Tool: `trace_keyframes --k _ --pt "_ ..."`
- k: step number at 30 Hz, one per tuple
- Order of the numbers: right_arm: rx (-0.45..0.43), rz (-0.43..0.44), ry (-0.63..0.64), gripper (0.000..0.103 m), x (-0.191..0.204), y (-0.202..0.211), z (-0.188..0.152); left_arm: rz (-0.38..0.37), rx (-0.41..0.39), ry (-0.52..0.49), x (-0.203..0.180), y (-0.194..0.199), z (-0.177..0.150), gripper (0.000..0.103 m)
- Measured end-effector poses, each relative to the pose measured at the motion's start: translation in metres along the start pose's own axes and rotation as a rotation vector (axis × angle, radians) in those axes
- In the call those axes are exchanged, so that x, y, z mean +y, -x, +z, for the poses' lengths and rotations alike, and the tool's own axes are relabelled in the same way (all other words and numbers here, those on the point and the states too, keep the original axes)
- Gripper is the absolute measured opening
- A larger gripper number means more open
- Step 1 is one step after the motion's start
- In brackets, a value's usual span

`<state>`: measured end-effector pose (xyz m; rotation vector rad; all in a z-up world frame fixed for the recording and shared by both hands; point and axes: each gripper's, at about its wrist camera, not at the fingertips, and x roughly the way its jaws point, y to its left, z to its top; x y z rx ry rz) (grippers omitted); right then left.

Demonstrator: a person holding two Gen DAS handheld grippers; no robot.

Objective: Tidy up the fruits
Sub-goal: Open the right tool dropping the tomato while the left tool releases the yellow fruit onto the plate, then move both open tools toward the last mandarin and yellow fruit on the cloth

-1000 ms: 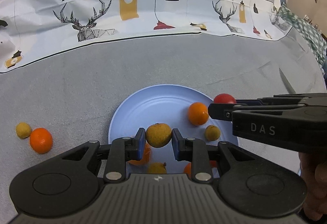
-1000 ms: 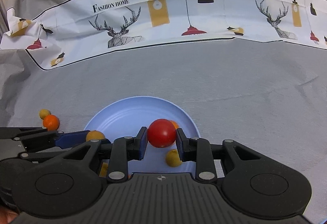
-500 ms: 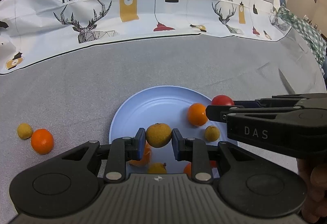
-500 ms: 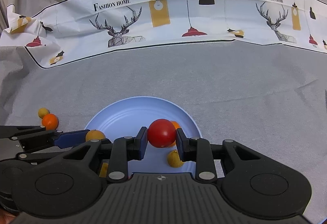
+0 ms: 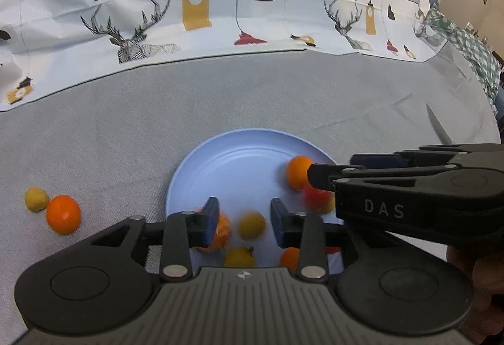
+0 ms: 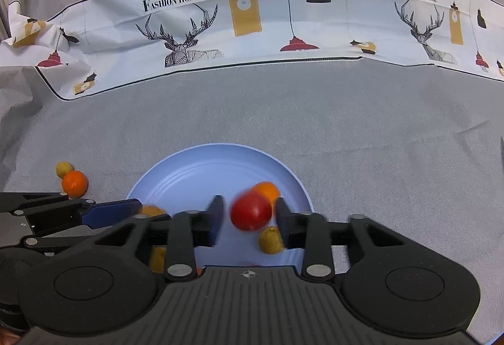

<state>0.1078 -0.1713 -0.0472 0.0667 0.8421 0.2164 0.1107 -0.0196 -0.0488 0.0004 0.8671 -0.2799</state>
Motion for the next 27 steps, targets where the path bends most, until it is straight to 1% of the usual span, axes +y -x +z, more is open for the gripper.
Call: trace_keyframes --k 5,7,8,9,12,15,18,19,21,23,25,27 --pt "-0.044 -0.008 -0.021 0.051 -0.001 0.009 0.003 0.017 -0.039 0.043 0.013 0.014 0.003 0.041" --pt "-0.059 -0.014 -0.031 0.052 -0.002 0.013 0.003 0.026 -0.068 0.071 0.023 0.023 0.004 0.033" --pt "-0.066 -0.014 -0.033 0.052 -0.001 0.014 0.003 0.032 -0.078 0.086 0.027 0.027 0.006 0.021" --pt "-0.075 -0.013 -0.031 0.052 0.0 0.014 0.004 0.033 -0.09 0.106 0.032 0.031 0.008 0.013" --pt "-0.089 -0.017 -0.014 0.052 0.006 0.017 0.004 0.055 -0.126 0.134 0.043 0.044 0.008 0.008" --pt "-0.131 -0.011 0.028 0.05 0.014 0.025 0.004 0.075 -0.157 0.128 0.055 0.063 0.011 0.007" --pt "-0.186 0.021 0.067 0.039 0.02 0.039 0.001 0.091 -0.194 0.085 0.064 0.087 0.015 0.007" --pt "-0.203 0.035 0.077 0.037 0.022 0.044 0.0 0.088 -0.195 0.071 0.067 0.092 0.015 0.007" --pt "-0.231 0.049 0.084 0.037 0.024 0.05 0.001 0.028 -0.181 0.068 0.07 0.095 0.012 0.007" --pt "-0.248 0.046 0.07 0.037 0.022 0.053 0.004 -0.02 -0.17 0.049 0.063 0.087 0.005 0.007" --pt "-0.24 0.016 0.035 0.037 0.016 0.051 0.007 -0.055 -0.122 0.027 0.052 0.069 0.001 0.007" --pt "-0.22 0.014 -0.018 0.037 0.006 0.047 0.01 -0.085 -0.077 -0.007 0.042 0.051 0.002 0.007"
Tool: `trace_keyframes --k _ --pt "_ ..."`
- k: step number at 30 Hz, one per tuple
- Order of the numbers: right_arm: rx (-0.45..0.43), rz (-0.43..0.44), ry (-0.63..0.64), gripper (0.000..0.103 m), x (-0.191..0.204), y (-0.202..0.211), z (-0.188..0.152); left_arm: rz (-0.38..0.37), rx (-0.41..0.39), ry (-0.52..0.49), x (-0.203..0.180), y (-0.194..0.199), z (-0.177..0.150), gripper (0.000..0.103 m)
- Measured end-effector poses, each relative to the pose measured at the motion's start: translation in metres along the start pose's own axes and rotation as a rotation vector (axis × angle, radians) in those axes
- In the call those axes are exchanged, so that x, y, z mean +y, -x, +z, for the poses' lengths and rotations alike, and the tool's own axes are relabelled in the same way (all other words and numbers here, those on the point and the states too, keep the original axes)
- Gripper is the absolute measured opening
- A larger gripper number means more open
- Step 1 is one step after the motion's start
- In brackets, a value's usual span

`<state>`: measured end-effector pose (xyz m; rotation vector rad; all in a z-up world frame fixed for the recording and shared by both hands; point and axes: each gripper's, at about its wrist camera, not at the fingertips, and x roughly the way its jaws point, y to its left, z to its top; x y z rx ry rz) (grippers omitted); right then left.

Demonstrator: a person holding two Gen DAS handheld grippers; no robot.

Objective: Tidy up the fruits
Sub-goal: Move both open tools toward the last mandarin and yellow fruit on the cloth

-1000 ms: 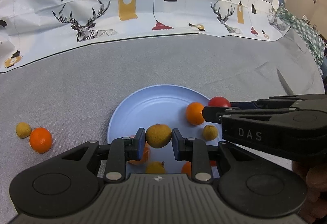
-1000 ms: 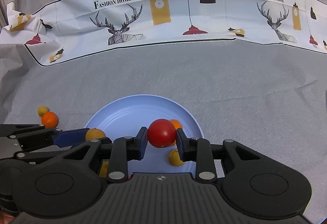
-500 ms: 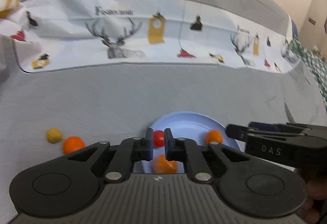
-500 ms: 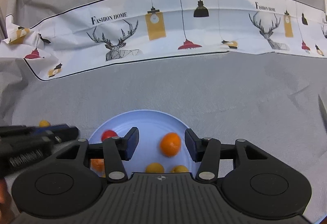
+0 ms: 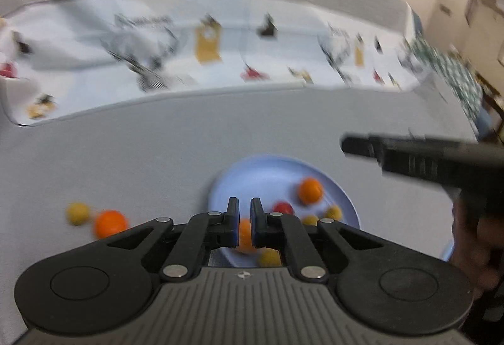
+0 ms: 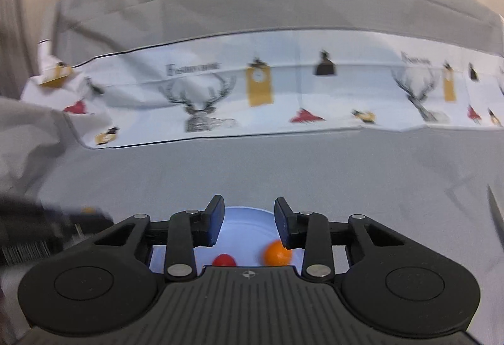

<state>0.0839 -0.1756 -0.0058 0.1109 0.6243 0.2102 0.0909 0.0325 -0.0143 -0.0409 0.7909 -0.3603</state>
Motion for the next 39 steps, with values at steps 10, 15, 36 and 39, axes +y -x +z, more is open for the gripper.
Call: trace_keyframes --k 10,15,36,39 --pt "0.048 -0.009 -0.032 0.048 -0.022 -0.005 -0.003 0.0 0.021 -0.024 -0.004 -0.021 -0.001 0.015" --pt "0.052 0.01 0.01 0.05 -0.015 -0.006 -0.004 0.136 -0.006 0.085 0.026 -0.013 0.005 0.015" --pt "-0.013 0.04 0.121 0.049 0.029 0.001 0.0 0.392 0.013 0.289 0.083 -0.003 0.006 0.022" --pt "-0.028 0.047 0.14 0.048 0.034 0.004 0.0 0.385 0.003 0.287 0.081 -0.001 0.007 0.022"
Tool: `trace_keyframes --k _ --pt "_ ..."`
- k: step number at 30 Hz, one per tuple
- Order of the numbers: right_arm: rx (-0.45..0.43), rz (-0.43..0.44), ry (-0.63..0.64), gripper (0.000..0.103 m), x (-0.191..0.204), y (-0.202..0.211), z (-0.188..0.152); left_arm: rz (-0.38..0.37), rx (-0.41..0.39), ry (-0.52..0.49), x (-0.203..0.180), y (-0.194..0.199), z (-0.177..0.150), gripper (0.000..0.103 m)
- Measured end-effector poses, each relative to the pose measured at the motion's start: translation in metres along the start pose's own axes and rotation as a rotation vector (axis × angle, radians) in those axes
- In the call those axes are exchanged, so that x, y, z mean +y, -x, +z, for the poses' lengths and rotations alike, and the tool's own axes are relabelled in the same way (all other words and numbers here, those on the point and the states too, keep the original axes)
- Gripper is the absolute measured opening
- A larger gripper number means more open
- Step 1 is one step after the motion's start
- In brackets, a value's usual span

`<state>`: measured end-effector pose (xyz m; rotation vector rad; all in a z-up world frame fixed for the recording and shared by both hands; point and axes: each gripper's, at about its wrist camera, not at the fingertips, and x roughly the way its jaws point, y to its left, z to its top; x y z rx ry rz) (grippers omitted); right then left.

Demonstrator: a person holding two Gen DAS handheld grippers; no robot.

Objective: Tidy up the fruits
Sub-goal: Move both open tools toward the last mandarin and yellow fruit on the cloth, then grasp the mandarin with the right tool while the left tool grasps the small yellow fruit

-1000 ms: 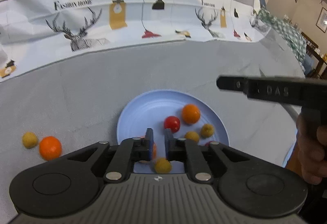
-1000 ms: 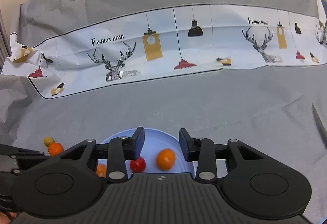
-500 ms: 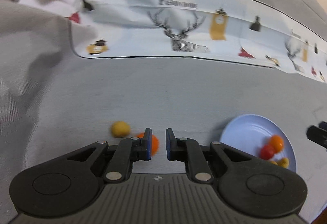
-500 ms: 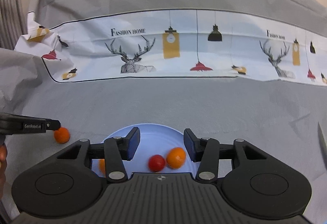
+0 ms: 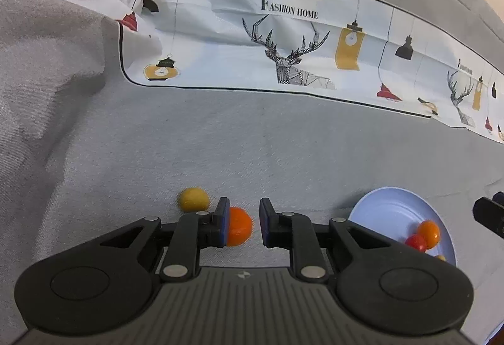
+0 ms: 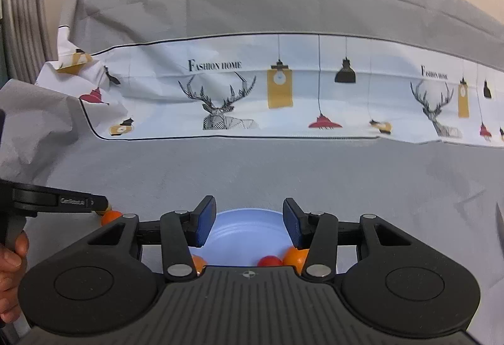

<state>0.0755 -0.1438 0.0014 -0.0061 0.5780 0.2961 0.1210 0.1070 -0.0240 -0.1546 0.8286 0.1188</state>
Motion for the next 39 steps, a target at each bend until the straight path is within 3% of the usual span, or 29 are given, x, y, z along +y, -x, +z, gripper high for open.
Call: trace_keyframes --k 16,32,33,36,39 --pt "0.028 0.023 -0.015 0.045 0.011 -0.008 -0.001 -0.011 -0.001 -0.012 0.005 0.001 0.0 0.022" --pt "0.038 0.071 0.049 0.045 0.059 -0.021 -0.003 -0.006 -0.01 0.1 0.04 0.01 0.004 0.022" --pt "0.036 0.073 0.056 0.044 0.062 -0.021 -0.004 -0.003 -0.009 0.117 0.045 0.01 0.004 0.022" --pt "0.034 0.085 0.075 0.026 0.071 -0.025 -0.006 0.001 -0.011 0.181 0.059 0.01 0.004 0.021" --pt "0.048 0.113 0.081 0.024 0.081 -0.033 -0.008 -0.002 -0.018 0.247 0.076 0.009 0.006 0.021"
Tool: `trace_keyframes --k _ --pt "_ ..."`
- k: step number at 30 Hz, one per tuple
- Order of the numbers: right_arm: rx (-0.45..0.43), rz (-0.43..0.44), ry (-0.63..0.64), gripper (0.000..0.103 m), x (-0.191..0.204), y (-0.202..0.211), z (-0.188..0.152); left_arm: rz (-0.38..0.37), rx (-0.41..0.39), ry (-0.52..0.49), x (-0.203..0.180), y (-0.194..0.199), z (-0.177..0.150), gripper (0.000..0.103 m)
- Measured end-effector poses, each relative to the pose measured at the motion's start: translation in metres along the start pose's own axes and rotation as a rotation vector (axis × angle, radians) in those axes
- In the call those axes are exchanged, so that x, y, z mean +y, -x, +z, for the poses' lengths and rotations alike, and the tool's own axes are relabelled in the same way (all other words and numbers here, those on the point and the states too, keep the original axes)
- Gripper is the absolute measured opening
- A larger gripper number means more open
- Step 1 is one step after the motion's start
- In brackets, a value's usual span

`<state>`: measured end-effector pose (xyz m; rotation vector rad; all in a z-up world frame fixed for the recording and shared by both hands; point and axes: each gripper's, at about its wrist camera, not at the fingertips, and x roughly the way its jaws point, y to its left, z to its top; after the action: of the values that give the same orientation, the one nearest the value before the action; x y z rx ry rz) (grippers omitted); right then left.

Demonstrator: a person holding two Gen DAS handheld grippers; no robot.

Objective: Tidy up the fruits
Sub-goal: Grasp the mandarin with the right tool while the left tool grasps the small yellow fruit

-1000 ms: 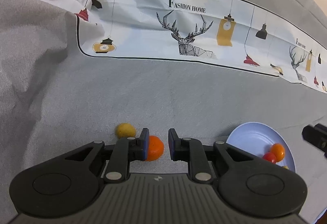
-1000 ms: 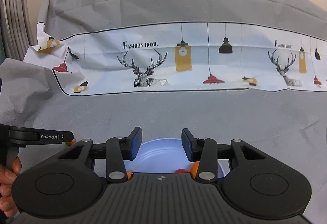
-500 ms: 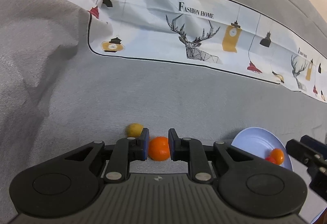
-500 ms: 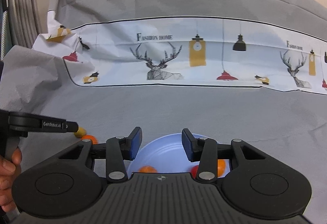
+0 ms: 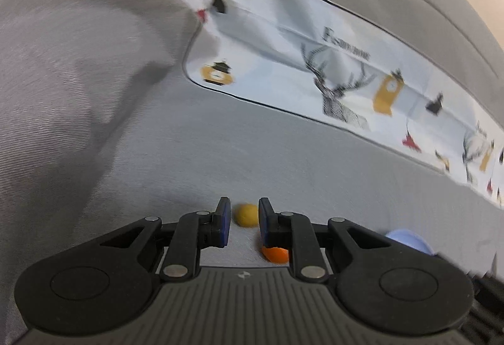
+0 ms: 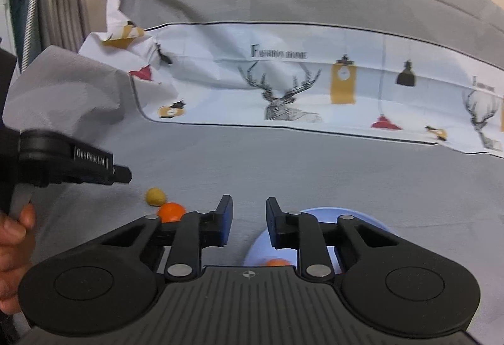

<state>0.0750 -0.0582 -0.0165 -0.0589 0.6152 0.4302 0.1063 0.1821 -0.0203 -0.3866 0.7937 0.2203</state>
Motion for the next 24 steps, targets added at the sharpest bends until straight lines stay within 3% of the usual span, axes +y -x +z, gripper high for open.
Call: trace_keyframes --k 5,8,10,16,21,23,24 --pt "0.06 0.07 0.014 0.026 0.017 -0.025 -0.004 -0.05 0.039 0.121 0.025 -0.009 0.009 0.021" --pt "0.075 0.103 0.021 0.036 0.03 -0.043 -0.003 -0.079 0.065 0.18 0.039 -0.016 0.012 0.021" --pt "0.083 0.124 0.022 0.048 0.037 -0.056 -0.002 -0.103 0.098 0.215 0.047 -0.022 0.013 0.021" --pt "0.126 0.149 0.031 0.057 0.05 -0.098 0.0 -0.124 0.14 0.229 0.054 -0.035 0.013 0.024" --pt "0.189 0.185 0.045 0.056 0.051 -0.123 -0.006 -0.144 0.152 0.204 0.046 -0.044 0.014 0.038" --pt "0.194 0.19 0.05 0.042 0.05 -0.126 -0.007 -0.148 0.157 0.196 0.043 -0.048 0.015 0.038" --pt "0.197 0.19 0.049 0.04 0.05 -0.127 -0.008 -0.148 0.161 0.192 0.041 -0.051 0.015 0.038"
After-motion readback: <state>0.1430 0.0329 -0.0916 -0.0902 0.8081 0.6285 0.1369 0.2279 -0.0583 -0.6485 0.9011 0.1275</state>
